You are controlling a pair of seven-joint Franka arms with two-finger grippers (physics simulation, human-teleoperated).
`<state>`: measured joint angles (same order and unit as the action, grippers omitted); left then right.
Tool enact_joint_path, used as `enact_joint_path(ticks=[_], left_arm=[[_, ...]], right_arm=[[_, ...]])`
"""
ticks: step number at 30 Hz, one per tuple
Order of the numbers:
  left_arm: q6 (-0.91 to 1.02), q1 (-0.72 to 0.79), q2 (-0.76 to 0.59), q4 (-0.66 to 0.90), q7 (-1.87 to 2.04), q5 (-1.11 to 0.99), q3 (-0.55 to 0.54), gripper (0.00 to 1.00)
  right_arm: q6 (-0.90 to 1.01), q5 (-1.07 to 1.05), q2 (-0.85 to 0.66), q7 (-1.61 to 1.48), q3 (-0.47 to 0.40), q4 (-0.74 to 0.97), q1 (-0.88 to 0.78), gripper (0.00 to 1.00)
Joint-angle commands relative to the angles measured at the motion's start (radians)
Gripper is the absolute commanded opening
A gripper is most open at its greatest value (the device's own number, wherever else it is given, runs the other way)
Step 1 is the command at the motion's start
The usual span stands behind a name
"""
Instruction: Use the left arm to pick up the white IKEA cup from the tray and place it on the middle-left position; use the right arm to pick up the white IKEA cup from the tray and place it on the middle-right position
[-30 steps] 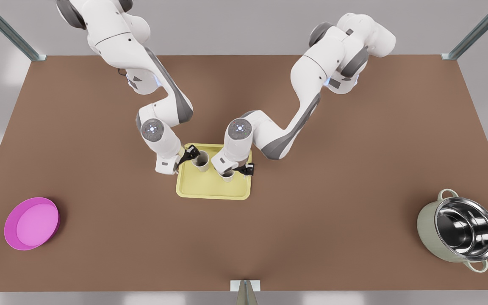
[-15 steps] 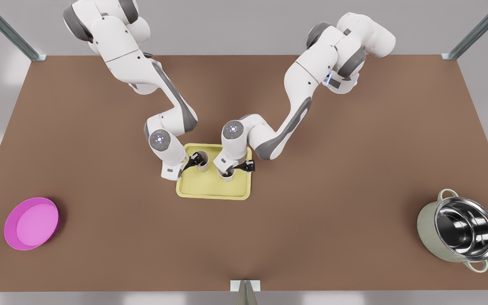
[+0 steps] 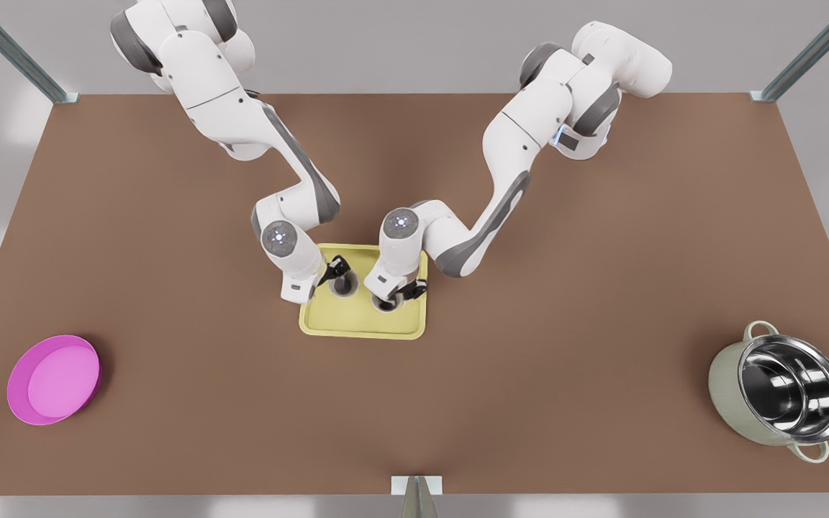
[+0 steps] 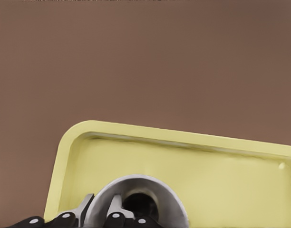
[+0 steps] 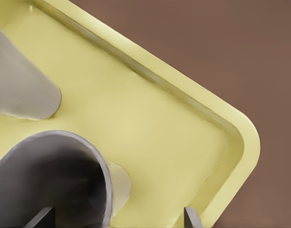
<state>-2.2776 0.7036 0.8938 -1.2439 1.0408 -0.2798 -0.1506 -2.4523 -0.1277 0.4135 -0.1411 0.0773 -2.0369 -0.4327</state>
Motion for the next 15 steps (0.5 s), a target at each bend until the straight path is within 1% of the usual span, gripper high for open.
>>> enact_joint_path(ticks=[1, 2, 4, 5, 9, 10, 11, 12, 13, 14, 15], left_arm=[[-0.010, -0.001, -0.004, 0.001, 0.104, 0.008, 0.000, 0.06], [-0.008, -0.003, -0.006, 0.001, 0.104, 0.008, 0.000, 0.05], [0.003, -0.003, -0.010, 0.001, 0.102, 0.010, 0.000, 0.05], [0.004, -0.003, -0.018, 0.001, 0.102, 0.017, 0.000, 0.05], [0.170, -0.026, -0.122, -0.014, 0.087, 0.031, -0.007, 0.07], [0.167, -0.038, -0.176, -0.086, 0.081, 0.031, -0.009, 0.07], [0.153, -0.087, -0.275, -0.206, -0.017, 0.074, -0.010, 0.07], [0.072, -0.138, -0.375, -0.359, -0.071, 0.088, -0.010, 0.10], [-0.023, -0.188, -0.449, -0.502, -0.137, 0.088, -0.009, 0.10], [-0.068, -0.223, -0.470, -0.569, -0.206, 0.086, -0.007, 0.10], [-0.092, -0.262, -0.473, -0.600, -0.271, 0.083, -0.004, 0.10]], right_arm=[[0.003, -0.001, -0.001, 0.012, 0.001, -0.002, 0.000, 0.95], [0.004, -0.001, -0.001, 0.011, 0.002, -0.002, 0.000, 0.81], [0.004, -0.001, -0.001, 0.005, 0.009, -0.002, 0.000, 0.51], [0.006, -0.001, -0.001, 0.005, 0.009, -0.002, 0.000, 0.45], [0.010, -0.001, -0.010, 0.008, 0.009, 0.000, 0.000, 0.33], [0.010, -0.001, -0.010, 0.008, 0.010, 0.000, 0.000, 0.29], [0.010, -0.001, -0.010, 0.008, 0.010, 0.000, 0.000, 0.27], [0.010, -0.001, -0.010, 0.008, 0.009, 0.000, 0.000, 0.25], [0.010, -0.001, -0.010, 0.006, 0.010, 0.000, 0.000, 0.23], [0.010, -0.001, -0.010, 0.006, 0.010, 0.000, 0.000, 0.20], [0.010, -0.001, -0.010, 0.006, 0.009, 0.000, 0.000, 0.18]])
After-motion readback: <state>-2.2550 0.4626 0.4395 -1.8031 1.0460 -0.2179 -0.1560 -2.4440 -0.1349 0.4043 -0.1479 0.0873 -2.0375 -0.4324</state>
